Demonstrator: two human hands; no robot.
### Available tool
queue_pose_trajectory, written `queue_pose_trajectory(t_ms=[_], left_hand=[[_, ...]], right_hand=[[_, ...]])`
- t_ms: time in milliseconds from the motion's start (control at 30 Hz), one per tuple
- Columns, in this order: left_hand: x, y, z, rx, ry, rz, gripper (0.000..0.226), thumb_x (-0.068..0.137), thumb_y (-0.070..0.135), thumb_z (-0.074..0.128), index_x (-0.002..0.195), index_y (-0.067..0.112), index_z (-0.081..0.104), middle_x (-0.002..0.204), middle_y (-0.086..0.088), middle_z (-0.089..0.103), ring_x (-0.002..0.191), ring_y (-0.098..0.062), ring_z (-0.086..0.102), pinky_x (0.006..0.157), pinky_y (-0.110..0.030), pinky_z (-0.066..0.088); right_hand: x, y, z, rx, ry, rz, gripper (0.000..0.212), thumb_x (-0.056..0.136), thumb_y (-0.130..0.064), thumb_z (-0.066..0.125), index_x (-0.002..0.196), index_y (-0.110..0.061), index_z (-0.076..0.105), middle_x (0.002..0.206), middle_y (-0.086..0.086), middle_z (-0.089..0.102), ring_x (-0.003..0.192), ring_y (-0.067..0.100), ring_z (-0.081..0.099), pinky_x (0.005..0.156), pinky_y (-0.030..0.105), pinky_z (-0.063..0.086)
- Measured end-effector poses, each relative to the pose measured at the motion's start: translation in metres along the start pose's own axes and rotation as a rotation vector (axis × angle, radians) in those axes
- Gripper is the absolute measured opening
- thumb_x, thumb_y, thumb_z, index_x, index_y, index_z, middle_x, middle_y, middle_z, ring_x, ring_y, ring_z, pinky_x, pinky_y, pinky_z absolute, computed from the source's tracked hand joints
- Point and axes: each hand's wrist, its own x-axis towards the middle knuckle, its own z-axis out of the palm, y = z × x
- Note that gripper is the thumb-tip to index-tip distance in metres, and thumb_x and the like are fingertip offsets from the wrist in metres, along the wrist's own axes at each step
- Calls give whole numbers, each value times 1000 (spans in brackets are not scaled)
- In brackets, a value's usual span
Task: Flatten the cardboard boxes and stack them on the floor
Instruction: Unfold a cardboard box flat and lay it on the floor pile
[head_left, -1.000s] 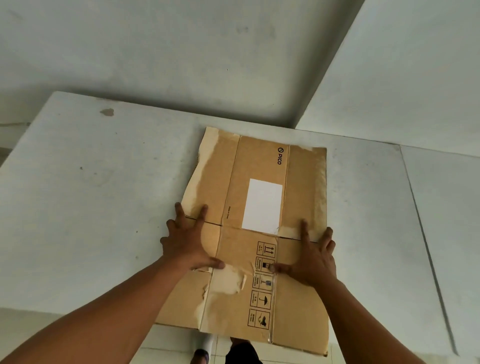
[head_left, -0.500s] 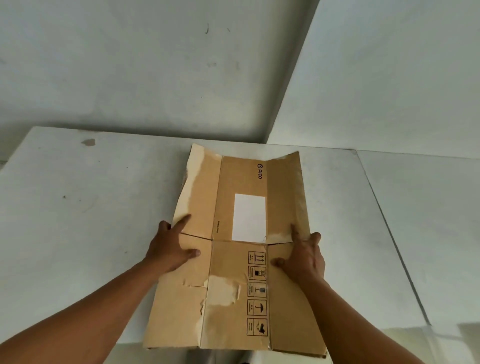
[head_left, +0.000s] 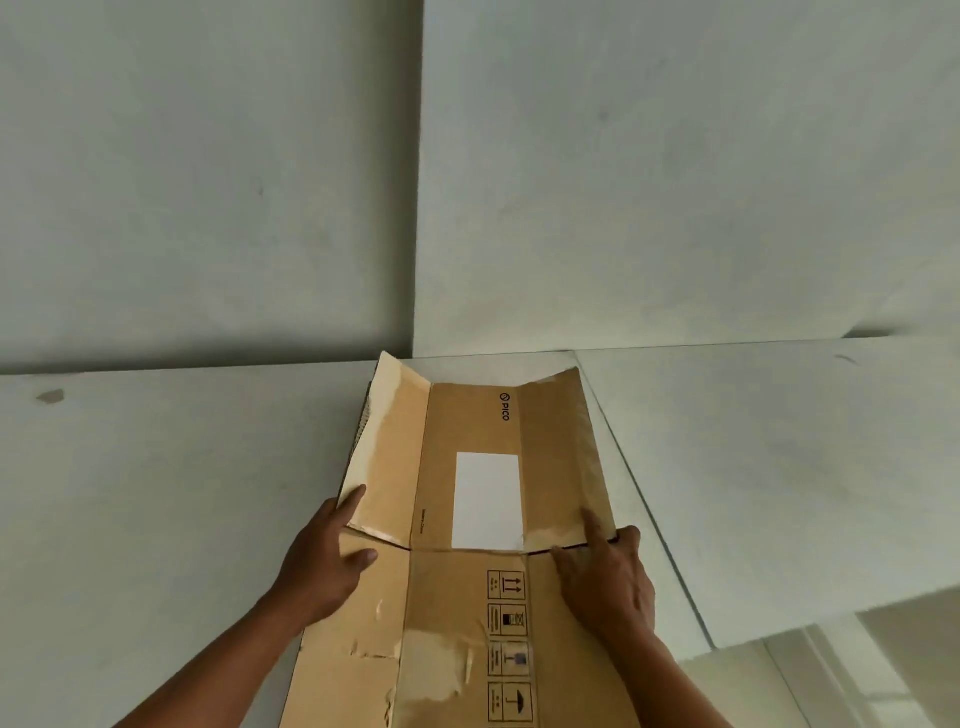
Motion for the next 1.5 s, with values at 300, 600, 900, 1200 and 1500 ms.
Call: queue_pose_trajectory(t_ms=[300,600,900,1200,1500], left_hand=[[-3,192,125,-69,72,206,80,84,12,76,145,41,35,147,1,47,133,-24,47,102,-31,41],[-8,360,274,-200,-13,276,76,82,9,77,144,36,44,143,5,50,132,-20,46,107,-33,38],[52,500,403,-199,-69,352,65,91,7,66,146,31,43,145,5,47,134,-20,45,108,-31,36],[127,690,594,-228,-298,305,67,91,-3,58,146,32,42,148,1,46,135,-24,44,113,-37,36],[164,875,756,-186,-383,373,72,87,-6,54,147,32,40,146,4,47,131,-19,46,108,-31,38]], right_hand=[[31,193,-106,140,44,8,65,96,-28,49,152,-29,17,112,-4,21,98,17,50,98,35,52],[77,388,-216,169,84,122,69,95,-19,49,155,-26,17,131,5,34,111,22,55,101,34,48],[168,529,-285,212,105,197,72,95,-16,49,156,-30,13,130,0,31,115,21,52,100,34,49],[281,718,-396,167,106,330,73,93,-18,51,156,-28,15,116,-7,27,96,12,47,90,29,54],[372,908,-483,230,155,413,73,93,-17,52,156,-26,18,119,-5,32,101,13,46,94,32,52]])
